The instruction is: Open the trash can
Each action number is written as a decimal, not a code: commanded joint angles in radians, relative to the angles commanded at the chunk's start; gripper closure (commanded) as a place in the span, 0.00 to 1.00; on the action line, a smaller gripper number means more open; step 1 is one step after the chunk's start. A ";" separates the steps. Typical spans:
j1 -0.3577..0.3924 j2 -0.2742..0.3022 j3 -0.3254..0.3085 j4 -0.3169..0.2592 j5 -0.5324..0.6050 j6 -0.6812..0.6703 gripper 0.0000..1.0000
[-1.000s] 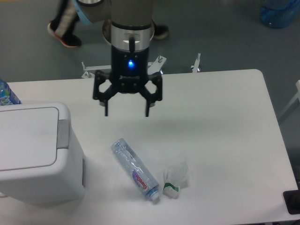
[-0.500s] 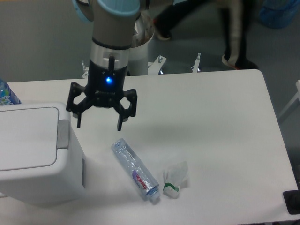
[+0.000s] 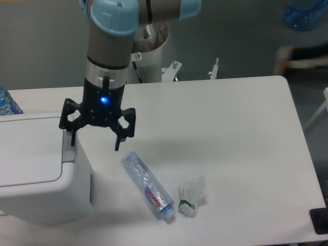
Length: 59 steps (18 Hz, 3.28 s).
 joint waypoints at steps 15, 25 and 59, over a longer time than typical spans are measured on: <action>-0.002 -0.008 -0.005 0.000 0.000 -0.003 0.00; -0.003 -0.011 -0.006 0.000 0.000 -0.005 0.00; 0.216 0.020 0.146 -0.153 0.328 0.574 0.00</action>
